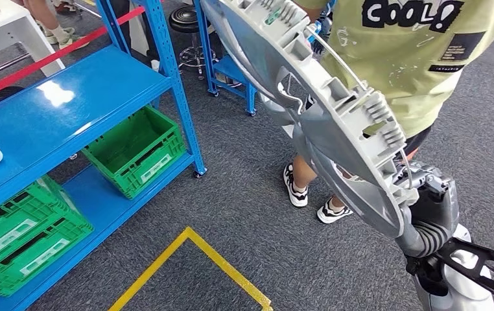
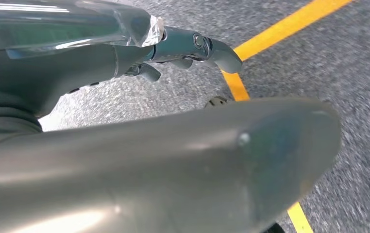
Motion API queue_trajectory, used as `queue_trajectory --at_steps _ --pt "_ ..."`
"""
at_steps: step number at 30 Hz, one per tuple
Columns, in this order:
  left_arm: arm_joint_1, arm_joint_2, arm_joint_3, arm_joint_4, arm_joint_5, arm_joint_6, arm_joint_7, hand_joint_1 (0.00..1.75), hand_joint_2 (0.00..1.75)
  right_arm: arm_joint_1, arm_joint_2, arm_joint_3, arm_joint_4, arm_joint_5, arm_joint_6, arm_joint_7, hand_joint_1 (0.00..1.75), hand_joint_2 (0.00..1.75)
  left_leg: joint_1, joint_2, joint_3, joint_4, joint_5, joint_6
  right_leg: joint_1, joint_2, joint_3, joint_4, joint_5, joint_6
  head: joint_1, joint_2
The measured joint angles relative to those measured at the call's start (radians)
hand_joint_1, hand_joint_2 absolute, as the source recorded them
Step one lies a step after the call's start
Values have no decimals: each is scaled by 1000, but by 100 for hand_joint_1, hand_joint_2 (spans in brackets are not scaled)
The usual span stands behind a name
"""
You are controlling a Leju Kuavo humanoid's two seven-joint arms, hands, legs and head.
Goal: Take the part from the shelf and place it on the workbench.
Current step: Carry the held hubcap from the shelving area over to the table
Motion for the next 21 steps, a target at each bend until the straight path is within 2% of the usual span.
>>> queue_trajectory --at_steps 2,3,5,6,8,9,10,11,12,13,14,15,17,18,19,21 --pt "0 5 -1 1 -1 -1 -4 0 0 0 7 11 3 15 -8 -3 175 175 0 -40 58 -119 42 9 1 20 -3 1 3 7 0 0" --pt "0 8 -1 1 -1 -1 -6 0 0 1 9 15 4 21 -13 -4 175 175 -1 -52 70 -144 45 12 0 29 -7 2 6 12 1 0" --pt "-1 15 -4 2 -1 -2 -8 0 0 4 10 18 4 26 -19 -5 175 175 -3 -38 74 -151 44 15 -4 51 -14 -1 13 25 0 0" --pt "-2 18 -6 1 -2 -2 -8 0 0 5 11 19 4 29 -22 -5 175 175 -2 -25 77 -155 48 19 -4 47 -19 3 12 30 1 0" --pt "-3 21 -8 1 -2 -3 -8 0 0 6 11 20 5 36 -26 -7 175 175 2 2 83 -164 55 28 -2 7 -48 57 -21 38 6 0" --pt "-3 22 -9 1 -2 -3 -8 0 0 5 11 21 7 40 -27 -8 175 175 3 16 83 -165 57 31 -1 -23 -75 114 -53 41 8 0" --pt "-3 23 -9 1 -2 -4 -8 0 0 5 12 23 9 42 -28 -10 175 175 2 30 82 -164 57 32 -2 -42 -106 183 -85 45 10 0" --pt "-3 23 -10 1 -2 -4 -8 0 0 4 12 24 12 44 -28 -11 175 175 2 44 81 -164 56 32 -3 -51 -134 245 -108 49 10 0" --pt "-3 23 -11 1 -2 -4 -8 0 0 4 12 24 14 45 -28 -12 175 175 2 58 80 -164 56 32 -4 -55 -149 282 -116 52 11 0" --pt "-3 23 -12 1 -2 -4 -8 0 0 3 11 24 16 45 -28 -12 175 175 2 71 81 -163 55 31 -6 -59 -145 279 -106 54 11 0" --pt "-3 23 -13 1 -2 -4 -8 0 0 1 9 21 17 43 -27 -11 175 175 2 83 82 -163 54 29 -7 -65 -119 234 -81 55 11 0" --pt "-4 23 -15 1 -1 -4 -8 0 0 -2 6 16 17 40 -25 -7 175 175 2 93 83 -161 51 26 -8 -81 -79 163 -50 55 11 0" --pt "-5 28 -17 1 2 -4 -8 0 0 -11 -2 1 15 27 -16 9 175 175 -3 109 84 -155 44 16 -4 -115 -12 41 -16 48 10 0" --pt "-5 32 -18 2 4 -4 -8 0 0 -14 -7 -8 14 20 -11 17 175 175 -6 117 84 -152 41 11 -2 -123 2 14 -13 43 10 0" --pt "-6 35 -20 2 6 -5 -7 0 0 -16 -12 -18 12 14 -5 23 175 175 -8 124 84 -151 39 8 1 -118 2 9 -16 36 10 0" --pt "-8 37 -22 1 10 -5 -7 0 0 -16 -22 -36 8 7 3 29 175 175 -5 134 85 -149 33 1 0 -97 -2 8 -12 24 9 0"
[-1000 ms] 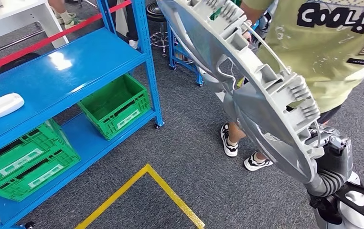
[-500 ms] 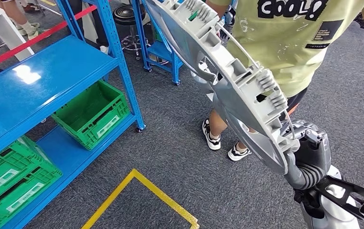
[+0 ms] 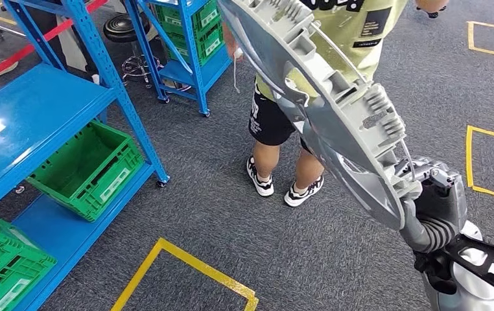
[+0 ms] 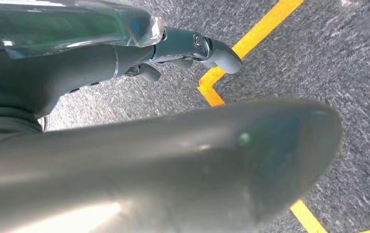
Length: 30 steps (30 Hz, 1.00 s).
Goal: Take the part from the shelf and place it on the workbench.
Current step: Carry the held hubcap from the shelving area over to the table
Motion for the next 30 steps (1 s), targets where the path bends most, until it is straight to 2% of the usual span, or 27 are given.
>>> queue_trajectory --at_steps 1,2,4,5,6,7,8,9,11,12,13,15,16,17,19,20,21,22,23,24,25,26,27,28,30 --pt "-1 0 -1 0 1 0 0 0 0 0 -4 -7 -2 -2 3 1 175 175 3 -13 -5 12 -12 -4 -1 9 -1 -1 2 -6 0 0" --pt "-1 0 -1 0 3 -1 0 0 0 -1 -7 -12 -3 -4 6 1 175 175 5 -36 -19 44 -35 -8 -3 18 -2 -2 4 -11 -1 0" --pt "-1 1 -2 0 6 -2 0 0 0 -3 -10 -18 -4 -6 12 1 175 175 8 -88 -77 169 -102 -13 -4 36 -5 -2 8 -19 -2 0" --pt "0 0 -2 0 8 -3 0 0 0 -4 -11 -19 -4 -6 15 1 175 175 8 -101 -111 239 -129 -13 -3 47 -8 -2 10 -21 -2 0" --pt "0 0 -2 0 9 -3 0 0 0 -4 -11 -21 -4 -7 18 1 175 175 8 -106 -137 287 -141 -12 -2 58 -10 -2 11 -22 -2 0" --pt "1 0 -2 0 10 -4 0 0 0 -5 -11 -22 -4 -7 20 1 175 175 8 -109 -145 298 -133 -10 -2 70 -11 -2 12 -23 -2 0" --pt "1 -1 -2 0 10 -5 0 0 0 -5 -11 -24 -4 -8 22 2 175 175 8 -112 -133 267 -106 -7 -1 82 -11 -1 13 -23 -2 0" --pt "1 -1 -2 0 10 -6 -2 0 0 -6 -11 -26 -4 -9 23 5 175 175 8 -123 -104 203 -68 -3 -2 94 -10 -1 14 -21 -2 0" --pt "1 0 -2 1 10 -10 -6 0 0 -10 -11 -32 -4 -12 23 12 175 175 9 -175 -41 66 -10 6 -2 117 -12 0 17 -15 -1 0" --pt "1 1 -3 1 10 -12 -10 0 0 -11 -12 -36 -5 -14 23 17 175 175 9 -195 -22 26 0 8 -2 127 -15 1 20 -10 -1 0" --pt "1 2 -3 2 10 -13 -12 0 0 -11 -13 -41 -7 -17 23 21 175 175 8 -204 -15 10 0 10 -4 138 -19 0 23 -3 0 0" --pt "1 3 -5 2 10 -14 -16 0 0 -7 -17 -52 -12 -22 23 25 175 175 6 -181 -11 5 4 15 -9 154 -26 -2 30 10 -1 0" --pt "0 3 -6 2 10 -15 -17 0 0 -4 -20 -58 -15 -23 23 27 175 175 7 -168 -9 2 8 20 -9 141 -33 6 26 15 0 0" --pt "0 4 -8 2 10 -15 -17 0 0 -3 -23 -62 -17 -24 23 27 175 175 9 -154 -7 -1 11 25 -7 118 -47 29 11 19 1 0" --pt "1 4 -11 2 10 -15 -18 0 0 0 -26 -66 -20 -25 23 28 175 175 8 -125 -7 -4 14 30 -3 61 -97 136 -48 24 3 0" --pt "2 4 -12 2 10 -15 -18 0 0 2 -26 -67 -20 -25 23 28 175 175 7 -109 -8 -4 14 31 -3 49 -128 206 -79 27 4 0" --pt "2 4 -13 2 10 -15 -18 0 0 8 -26 -68 -20 -26 23 27 175 175 6 -94 -9 -3 13 31 -4 43 -150 260 -98 30 4 0" --pt "3 3 -14 2 10 -15 -18 0 0 17 -25 -71 -20 -26 23 23 175 175 6 -79 -9 -3 13 31 -4 41 -156 283 -100 31 4 0" --pt "3 2 -15 3 11 -15 -18 0 0 30 -25 -75 -21 -25 23 16 175 175 6 -67 -8 -3 11 31 -4 37 -140 262 -85 31 4 0" --pt "3 0 -16 3 11 -15 -18 0 0 46 -24 -80 -23 -21 23 4 175 175 6 -56 -6 -3 10 30 -4 30 -105 204 -59 30 4 0" --pt "3 -3 -17 3 12 -15 -17 0 0 64 -23 -84 -26 -13 24 -15 175 175 5 -46 -4 -3 7 27 -3 11 -61 126 -36 28 4 0" --pt "3 -5 -18 3 14 -16 -16 0 0 84 -23 -87 -31 -2 26 -37 175 175 2 -38 -3 -1 4 23 -2 -5 -24 60 -18 23 3 0" --pt "3 -6 -19 4 14 -16 -16 0 0 105 -23 -91 -37 9 28 -60 175 175 -1 -31 -2 0 1 19 0 -15 0 16 -9 19 3 0" --pt "3 -7 -21 4 13 -16 -14 0 0 127 -24 -96 -45 18 30 -80 175 175 -3 -25 -1 1 -1 15 3 -19 10 -2 -9 13 2 0" --pt "3 -9 -28 5 6 -15 -9 0 0 171 -28 -114 -66 25 31 -99 175 175 -3 -11 0 1 -4 9 6 0 7 -1 -6 3 2 0"
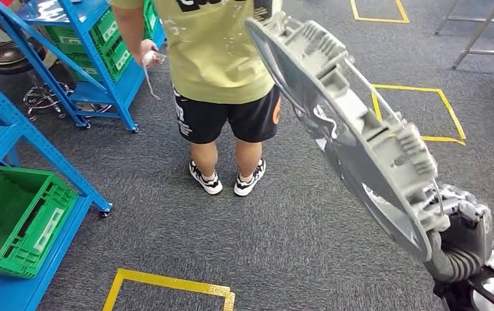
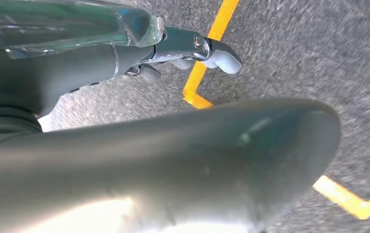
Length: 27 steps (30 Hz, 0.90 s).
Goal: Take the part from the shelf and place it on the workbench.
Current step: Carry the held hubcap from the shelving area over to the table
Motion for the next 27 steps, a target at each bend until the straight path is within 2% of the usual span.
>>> queue_trajectory --at_steps 1,3,5,6,7,8,9,10,11,12,13,14,15,16,17,18,19,20,21,22,23,24,26,27 --pt "-1 -1 -5 0 -7 0 4 0 0 19 -3 -12 -12 -1 2 -3 175 175 2 -5 -1 4 -6 -4 -1 9 -1 -1 1 -5 0 0" --pt "-2 0 -17 0 -21 0 8 0 0 46 -8 -44 -34 -15 11 -6 175 175 7 -43 -26 60 -48 -13 -6 25 -1 -4 5 -15 -1 0" --pt "-2 1 -31 0 -34 -1 9 0 0 70 -10 -86 -48 -37 30 -8 175 175 9 -86 -88 192 -114 -16 -7 41 -3 -4 7 -20 -1 0" --pt "-2 1 -39 0 -39 -2 9 0 0 84 -10 -113 -53 -46 39 -8 175 175 9 -93 -120 256 -136 -16 -6 50 -3 -4 7 -21 -1 0" --pt "-2 1 -46 0 -43 -2 9 0 0 99 -10 -142 -59 -51 47 -9 175 175 9 -96 -138 292 -140 -15 -6 60 -4 -4 8 -21 -1 0" --pt "-2 2 -53 0 -47 -3 8 0 0 118 -10 -171 -66 -53 51 -9 175 175 9 -98 -138 287 -124 -13 -5 71 -3 -4 9 -21 -1 0" --pt "-3 3 -60 0 -51 -3 7 0 0 138 -8 -198 -76 -52 51 -9 175 175 9 -103 -116 241 -92 -10 -6 81 -2 -4 9 -21 -1 0" --pt "-3 6 -66 0 -54 -3 6 0 0 160 -7 -223 -87 -51 48 -9 175 175 10 -119 -80 169 -54 -7 -6 91 0 -4 10 -20 -1 0" --pt "-4 10 -72 0 -57 -3 4 0 0 184 -5 -248 -101 -53 43 -9 175 175 11 -147 -44 95 -27 -4 -5 101 -1 -3 10 -17 -1 0" --pt "-4 15 -78 1 -58 -2 3 0 0 208 -4 -273 -116 -60 37 -9 175 175 11 -169 -17 42 -11 -2 -5 111 -3 -3 12 -13 -1 0" --pt "-4 20 -83 1 -58 -2 1 0 0 231 -3 -299 -131 -71 33 -9 175 175 10 -184 -2 11 -6 -1 -7 122 -6 -2 14 -7 0 0" --pt "-4 26 -87 1 -57 -2 0 0 0 255 -2 -325 -146 -85 31 -9 175 175 8 -186 2 2 -9 0 -9 133 -10 -3 17 1 0 0" --pt "-5 30 -91 1 -56 -2 -2 0 0 279 -1 -352 -161 -100 31 -9 175 175 6 -173 3 0 -7 3 -13 145 -13 -5 21 8 0 0" --pt "-6 35 -93 1 -54 -2 -4 0 0 301 -1 -379 -175 -115 31 -9 175 175 6 -160 6 -2 -5 8 -15 144 -17 -1 20 12 0 0" --pt "-7 40 -95 1 -51 -2 -5 0 0 321 -1 -404 -187 -129 32 -9 175 175 6 -147 8 -6 -1 14 -15 128 -26 14 10 16 1 0" --pt "-8 44 -97 1 -49 -2 -6 0 0 337 -1 -427 -199 -143 32 -9 175 175 7 -132 10 -9 1 19 -14 104 -43 49 -13 19 3 0" --pt "-9 48 -99 1 -46 -2 -7 0 0 352 -2 -448 -208 -157 32 -10 175 175 8 -116 10 -10 2 23 -13 75 -68 106 -46 22 4 0" --pt "-9 52 -100 2 -43 -2 -9 0 0 365 -5 -467 -215 -171 31 -9 175 175 7 -101 9 -10 2 25 -12 55 -100 175 -82 25 6 0" --pt "-9 54 -101 2 -39 -2 -9 0 0 378 -8 -483 -220 -187 29 -9 175 175 6 -86 9 -9 2 25 -12 47 -128 241 -110 29 6 0" --pt "-9 56 -101 2 -36 -2 -10 0 0 389 -13 -497 -224 -201 27 -9 175 175 5 -71 8 -9 1 25 -12 43 -144 282 -123 31 6 0" --pt "-9 58 -101 2 -34 -2 -10 0 0 398 -19 -510 -228 -212 24 -8 175 175 5 -57 8 -9 0 25 -13 41 -139 284 -118 32 6 0" --pt "-10 59 -101 2 -33 -2 -10 0 0 406 -25 -520 -232 -219 23 -6 175 175 6 -43 9 -9 -1 23 -13 35 -113 243 -96 32 6 0" --pt "-12 61 -101 2 -31 -2 -11 0 0 414 -35 -538 -239 -226 21 -4 175 175 4 -21 13 -8 -6 16 -14 3 -24 96 -45 31 6 0" --pt "-12 62 -101 2 -30 -2 -11 0 0 418 -38 -543 -242 -228 20 -2 175 175 2 -12 16 -7 -9 11 -13 -10 10 38 -28 26 6 0"
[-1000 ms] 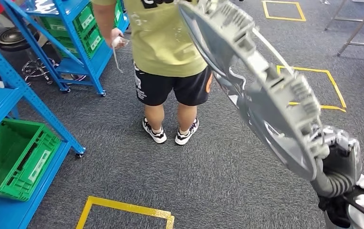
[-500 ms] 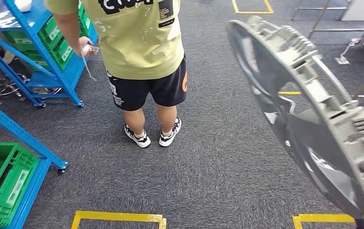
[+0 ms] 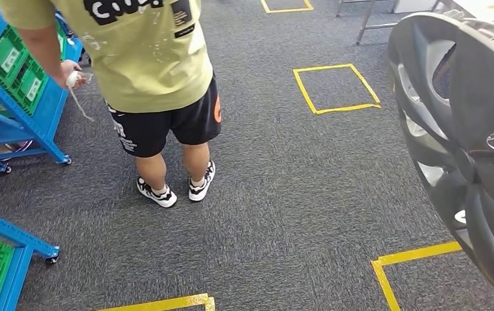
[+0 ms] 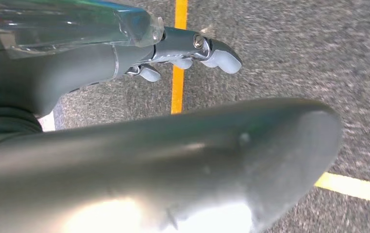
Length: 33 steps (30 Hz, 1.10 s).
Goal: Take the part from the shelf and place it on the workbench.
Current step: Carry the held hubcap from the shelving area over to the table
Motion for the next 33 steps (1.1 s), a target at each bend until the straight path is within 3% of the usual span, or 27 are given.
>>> queue_trajectory --at_steps 2,4,6,8,10,11,12,13,15,17,19,20,21,23,25,26,27,30,31,33 --pt "-3 3 0 0 2 -1 -3 0 0 5 -6 -6 -5 -5 -3 4 175 175 -4 16 5 2 -5 -9 4 -5 20 -39 8 -11 -2 0" --pt "-9 3 0 -1 5 -6 -9 0 0 9 -16 -8 -9 -20 -10 11 175 175 -1 25 9 3 -10 -18 4 15 15 -40 11 -22 -2 0" --pt "-13 1 -1 -2 6 -14 -15 0 0 3 -30 -6 -14 -40 -20 21 175 175 4 -11 -7 42 -40 -28 1 31 12 -42 16 -33 -3 0" --pt "-13 -1 -3 -2 8 -18 -18 0 0 -11 -45 -2 -17 -51 -28 29 175 175 6 -65 -64 162 -107 -33 0 47 8 -42 21 -41 -4 0" --pt "-11 -2 -4 -2 9 -18 -18 0 0 -19 -53 2 -18 -55 -33 32 175 175 7 -83 -129 289 -152 -32 3 66 4 -41 23 -44 -4 0" --pt "-10 -3 -4 -2 9 -18 -18 0 0 -21 -56 3 -18 -56 -33 33 175 175 7 -85 -141 307 -146 -30 4 76 3 -41 23 -45 -4 0" --pt "-10 -4 -4 -2 9 -18 -18 0 0 -23 -58 4 -18 -56 -34 34 175 175 7 -88 -133 282 -121 -28 4 86 4 -41 24 -45 -4 0" --pt "-10 -4 -4 -2 9 -18 -19 0 0 -24 -60 5 -18 -56 -34 34 175 175 7 -95 -105 221 -82 -25 4 96 6 -41 24 -44 -4 0" --pt "-11 -4 -5 -2 10 -18 -19 0 0 -27 -64 7 -18 -56 -35 35 175 175 7 -139 -40 78 -18 -18 4 115 6 -40 25 -40 -4 0" --pt "-10 -2 -5 -1 10 -18 -21 0 0 -31 -69 8 -18 -61 -39 38 175 175 5 -164 -12 12 0 -15 2 135 -1 -39 30 -29 -3 0" --pt "-11 -2 -6 -1 10 -20 -24 0 0 -34 -80 9 -18 -77 -53 48 175 175 3 -144 -11 5 4 -8 -4 151 -9 -36 35 -15 -3 0" --pt "-12 -1 -7 -1 13 -23 -27 0 0 -39 -89 9 -17 -91 -63 57 175 175 3 -133 -11 2 8 -3 -4 140 -17 -23 31 -11 -3 0" --pt "-12 0 -7 -1 18 -27 -30 0 0 -48 -101 11 -17 -108 -77 70 175 175 3 -120 -11 -1 11 4 -2 119 -32 6 15 -7 -1 0" --pt "-10 1 -7 -1 35 -39 -33 0 0 -71 -131 19 -17 -147 -110 97 175 175 3 -93 -11 -4 13 11 2 68 -81 113 -47 -2 2 0" --pt "-7 1 -5 -1 60 -47 -32 0 0 -85 -161 30 -15 -173 -119 106 175 175 1 -66 -13 -3 13 12 1 54 -129 227 -100 5 3 0" --pt "-5 -1 -2 -1 75 -46 -30 0 0 -92 -166 39 -11 -162 -102 97 175 175 2 -53 -14 -3 12 12 1 52 -134 246 -102 7 4 0" --pt "-2 -6 1 -1 89 -41 -28 0 0 -104 -161 52 -1 -125 -71 76 175 175 3 -41 -13 -3 11 11 0 50 -119 225 -86 8 4 0" --pt "4 -27 13 -1 114 -30 -25 0 0 -161 -90 137 49 89 14 12 175 175 2 -5 -6 -1 4 -1 -3 15 -11 22 -5 6 4 0" --pt "3 -33 14 -1 113 -30 -25 0 0 -176 -64 173 63 151 21 5 175 175 0 3 -5 1 2 -6 -3 7 11 -20 6 1 3 0" --pt "-2 -43 14 -4 108 -32 -23 0 0 -192 -29 233 81 212 11 3 175 175 -4 14 -5 3 0 -14 2 9 17 -36 7 -13 1 0"
